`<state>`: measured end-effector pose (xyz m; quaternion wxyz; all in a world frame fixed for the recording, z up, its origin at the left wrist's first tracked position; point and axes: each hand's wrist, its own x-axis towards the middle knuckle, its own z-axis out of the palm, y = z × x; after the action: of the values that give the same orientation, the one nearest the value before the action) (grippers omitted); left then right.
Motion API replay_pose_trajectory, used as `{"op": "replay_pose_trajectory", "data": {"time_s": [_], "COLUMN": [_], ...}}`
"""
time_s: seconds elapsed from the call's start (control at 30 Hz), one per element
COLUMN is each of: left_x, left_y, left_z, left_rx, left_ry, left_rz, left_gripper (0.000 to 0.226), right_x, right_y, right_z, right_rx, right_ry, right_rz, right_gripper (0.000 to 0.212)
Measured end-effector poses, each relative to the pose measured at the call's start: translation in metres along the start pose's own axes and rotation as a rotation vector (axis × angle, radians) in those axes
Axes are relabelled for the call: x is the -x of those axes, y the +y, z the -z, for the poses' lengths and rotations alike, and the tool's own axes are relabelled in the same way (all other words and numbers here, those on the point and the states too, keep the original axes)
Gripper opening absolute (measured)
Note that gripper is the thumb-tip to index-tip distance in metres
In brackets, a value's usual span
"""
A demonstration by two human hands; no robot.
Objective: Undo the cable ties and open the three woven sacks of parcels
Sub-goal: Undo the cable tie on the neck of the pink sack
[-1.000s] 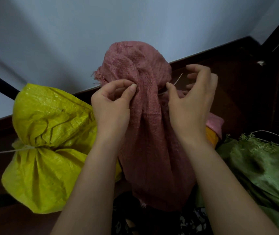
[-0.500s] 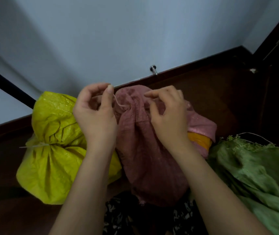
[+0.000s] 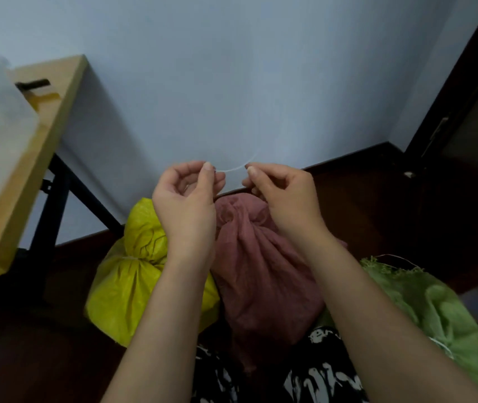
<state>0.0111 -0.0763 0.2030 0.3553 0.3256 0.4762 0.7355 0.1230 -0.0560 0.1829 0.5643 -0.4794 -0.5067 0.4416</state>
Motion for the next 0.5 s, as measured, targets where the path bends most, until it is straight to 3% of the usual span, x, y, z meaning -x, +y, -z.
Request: {"op": "replay_pose_trajectory", "data": {"time_s": [0.33,0.5], "left_x": [0.025,0.020], "left_y": [0.107,0.157], "left_z": [0.016,0.044], "left_rx": [-0.114,-0.220], "left_ry": [0.013,0.084], "left_rz": [-0.165,-0.382], "left_gripper": [0.014,0.009], "right_x": [0.032,0.043], "right_y": [-0.107,-0.144], "right_z": [-0.017,-0.052], "right_rx": [-0.168,-0.190], "right_ry": [0.002,-0.055], "right_rz": [-0.006,0.022], "right_gripper": [0.008,0.010]}}
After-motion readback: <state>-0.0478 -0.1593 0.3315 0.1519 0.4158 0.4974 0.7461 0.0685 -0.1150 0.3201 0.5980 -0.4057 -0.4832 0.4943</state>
